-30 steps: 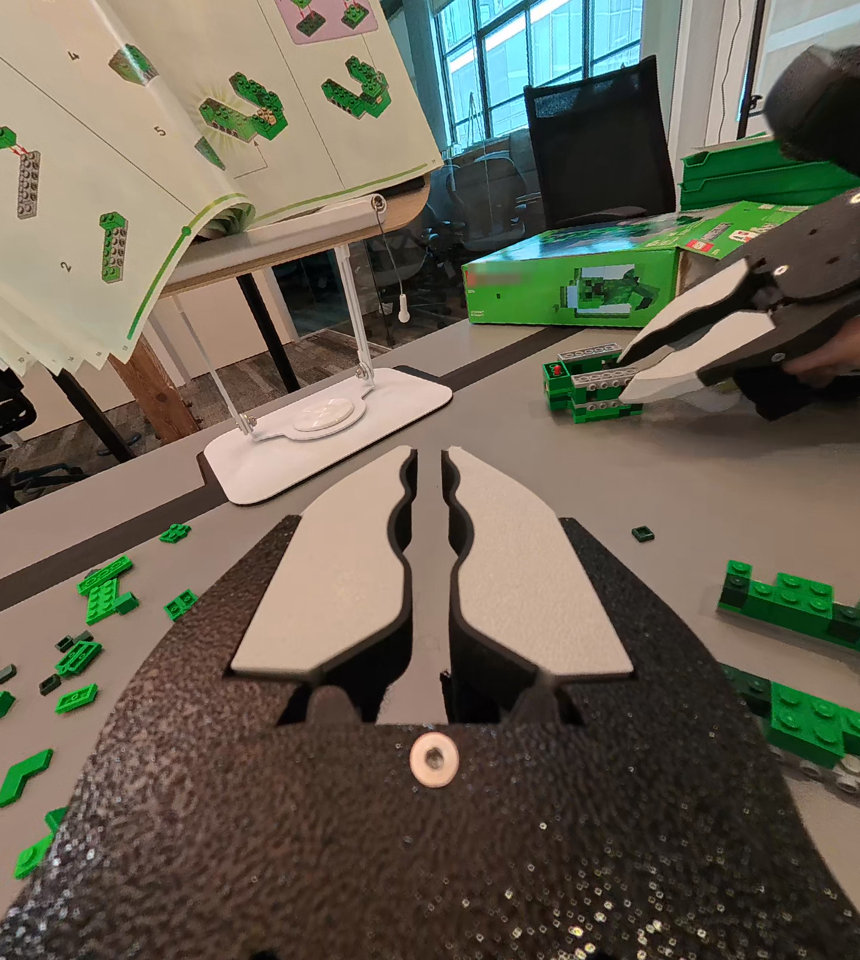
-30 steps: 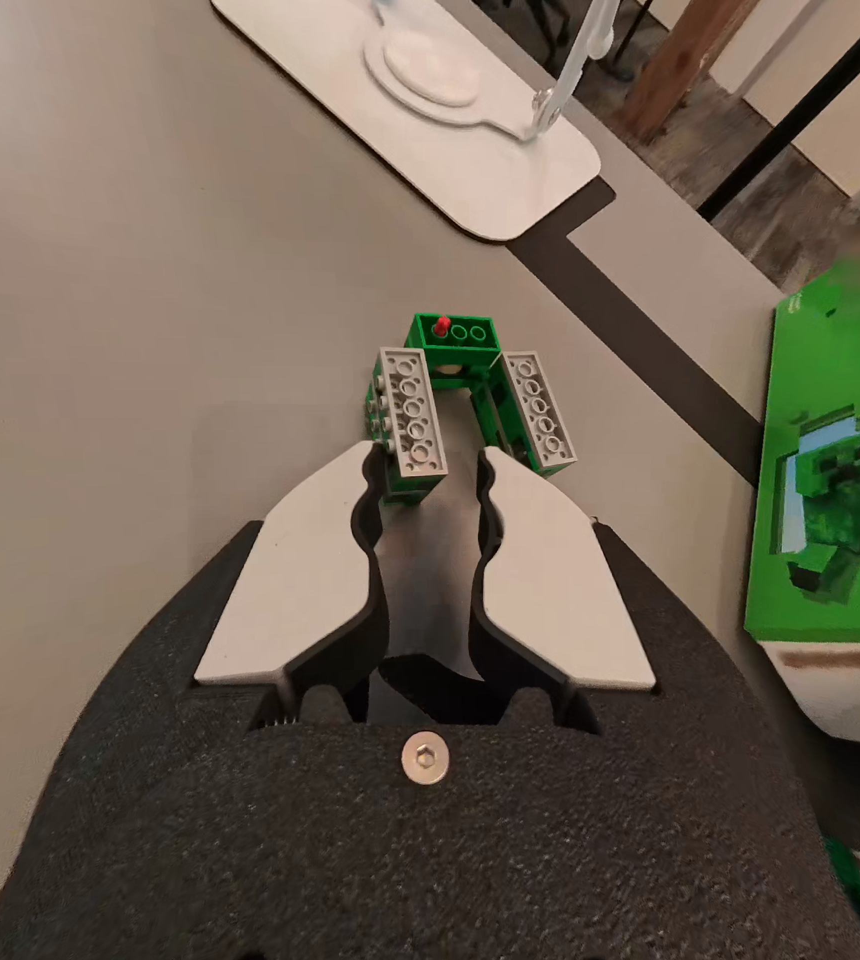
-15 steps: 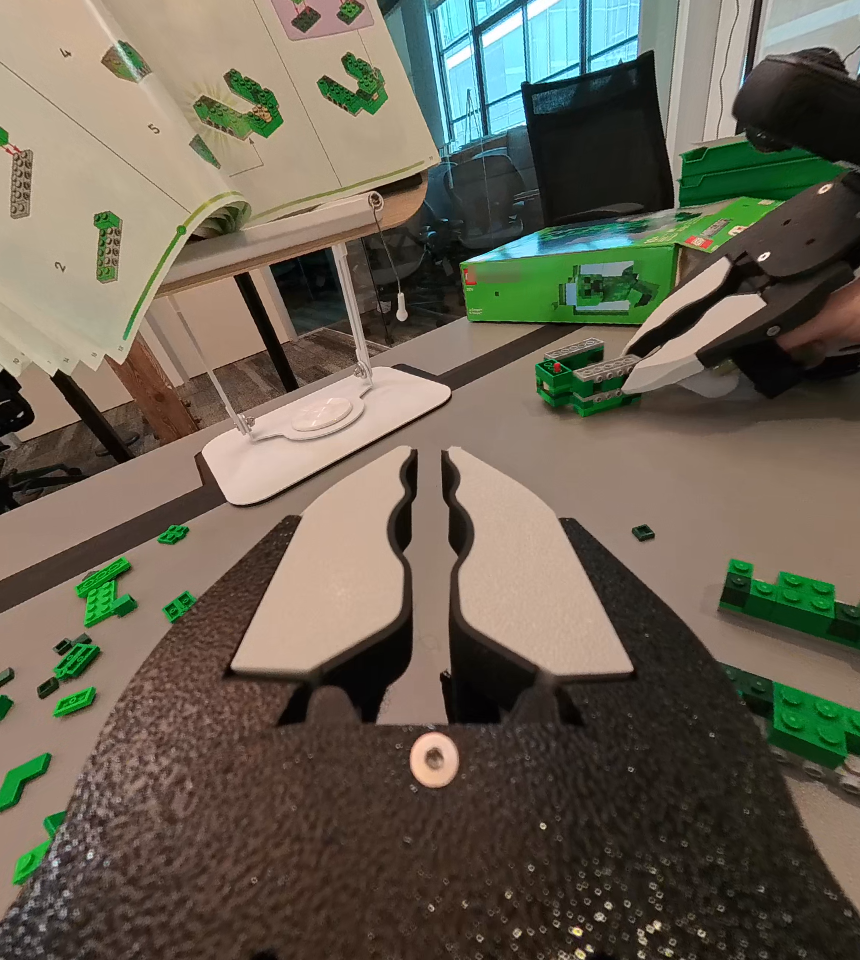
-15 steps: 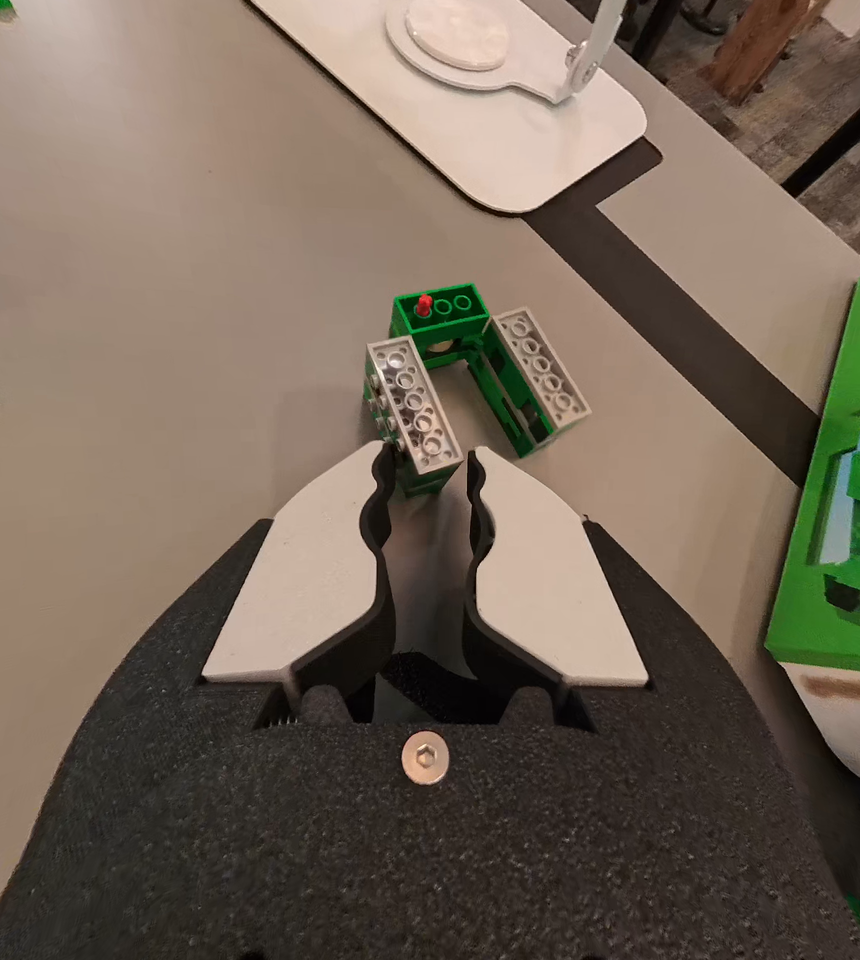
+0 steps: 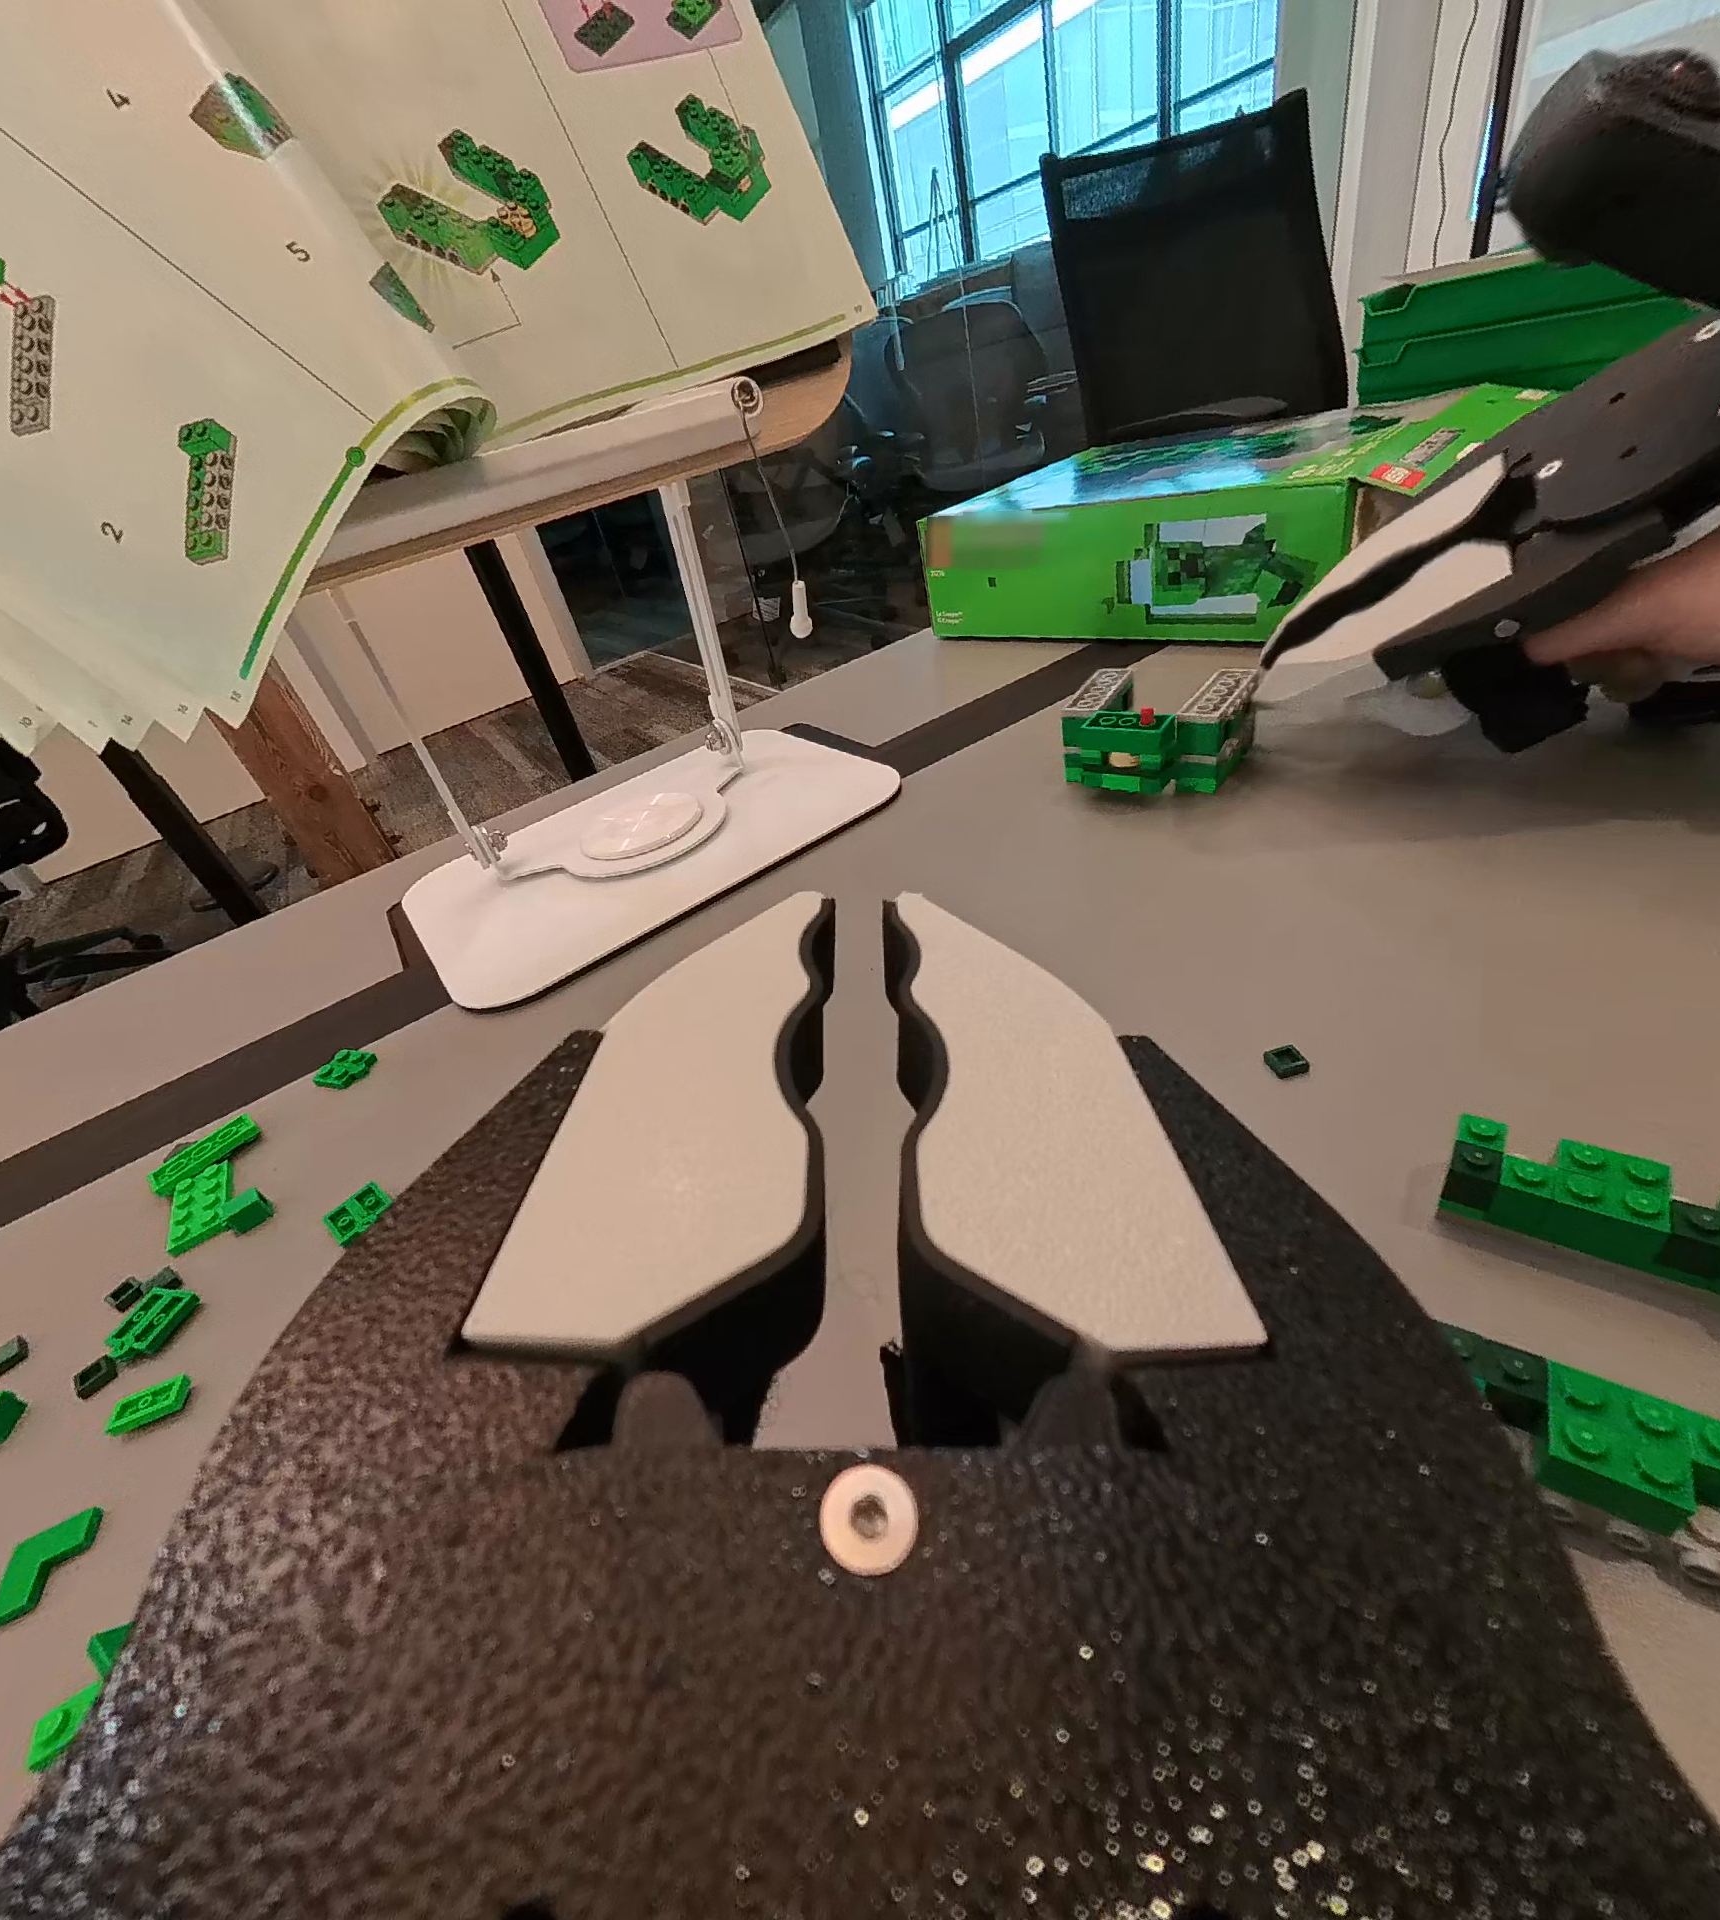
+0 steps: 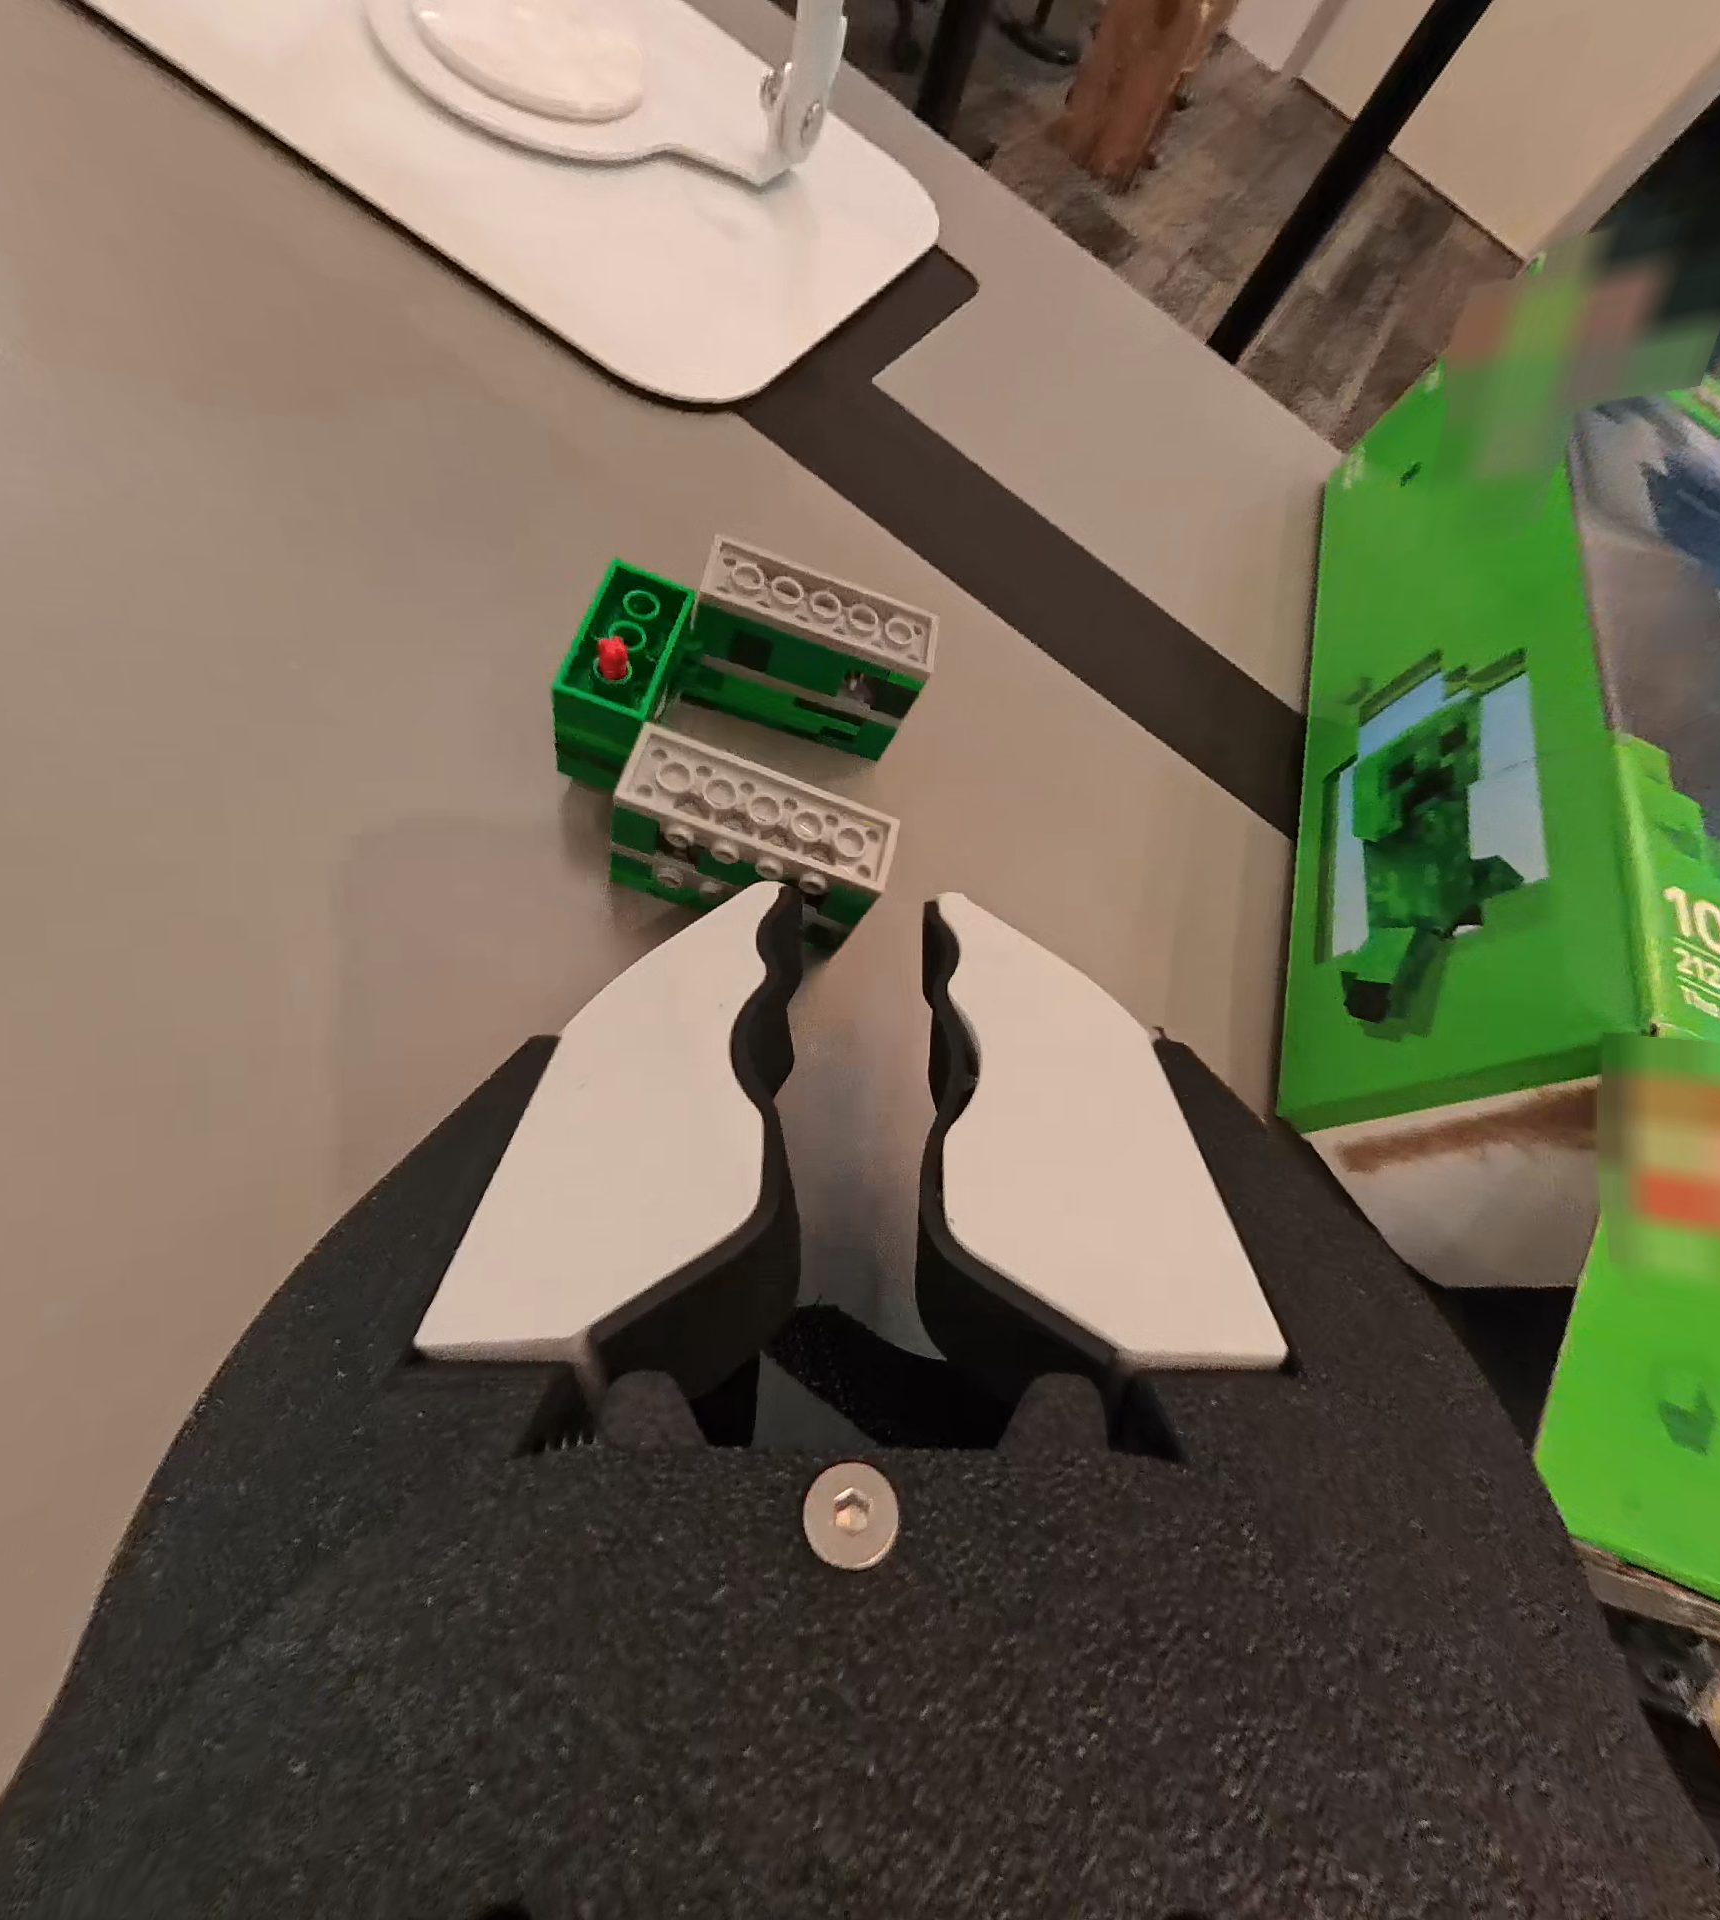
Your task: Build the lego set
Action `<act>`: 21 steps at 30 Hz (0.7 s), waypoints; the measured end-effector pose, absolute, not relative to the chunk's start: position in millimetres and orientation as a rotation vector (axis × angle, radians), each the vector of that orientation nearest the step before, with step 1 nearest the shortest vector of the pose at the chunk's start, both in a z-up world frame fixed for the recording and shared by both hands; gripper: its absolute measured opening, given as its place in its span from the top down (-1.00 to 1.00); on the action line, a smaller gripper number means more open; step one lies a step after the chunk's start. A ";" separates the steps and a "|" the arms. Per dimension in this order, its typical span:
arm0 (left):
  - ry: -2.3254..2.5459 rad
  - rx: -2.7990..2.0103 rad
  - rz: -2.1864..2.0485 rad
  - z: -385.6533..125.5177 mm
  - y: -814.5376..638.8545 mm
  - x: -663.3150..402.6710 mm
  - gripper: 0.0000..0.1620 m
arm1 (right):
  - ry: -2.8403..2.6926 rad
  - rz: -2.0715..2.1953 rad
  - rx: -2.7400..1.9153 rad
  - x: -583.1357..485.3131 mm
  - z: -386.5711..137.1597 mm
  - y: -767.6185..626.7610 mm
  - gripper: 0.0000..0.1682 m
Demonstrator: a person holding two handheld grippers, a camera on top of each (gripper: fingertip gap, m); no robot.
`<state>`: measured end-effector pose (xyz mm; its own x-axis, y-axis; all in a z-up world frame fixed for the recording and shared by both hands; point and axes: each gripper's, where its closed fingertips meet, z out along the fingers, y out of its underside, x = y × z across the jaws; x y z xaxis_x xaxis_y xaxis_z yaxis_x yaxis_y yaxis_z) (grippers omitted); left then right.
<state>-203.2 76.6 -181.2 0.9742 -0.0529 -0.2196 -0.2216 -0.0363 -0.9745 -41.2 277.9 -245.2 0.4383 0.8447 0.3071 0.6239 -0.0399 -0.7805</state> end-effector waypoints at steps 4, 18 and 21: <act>0.214 -1.606 0.137 -181.3 76.6 -203.3 0.90 | -1.253 0.321 -1.687 -44.0 -234.7 274.5 0.72; 0.219 -1.611 0.139 -182.2 77.2 -202.5 0.90 | -1.291 0.202 -1.610 -62.1 -240.9 268.0 0.33; 0.219 -1.610 0.139 -182.0 77.1 -202.6 0.90 | -1.264 0.174 -1.644 -55.3 -243.7 274.4 0.36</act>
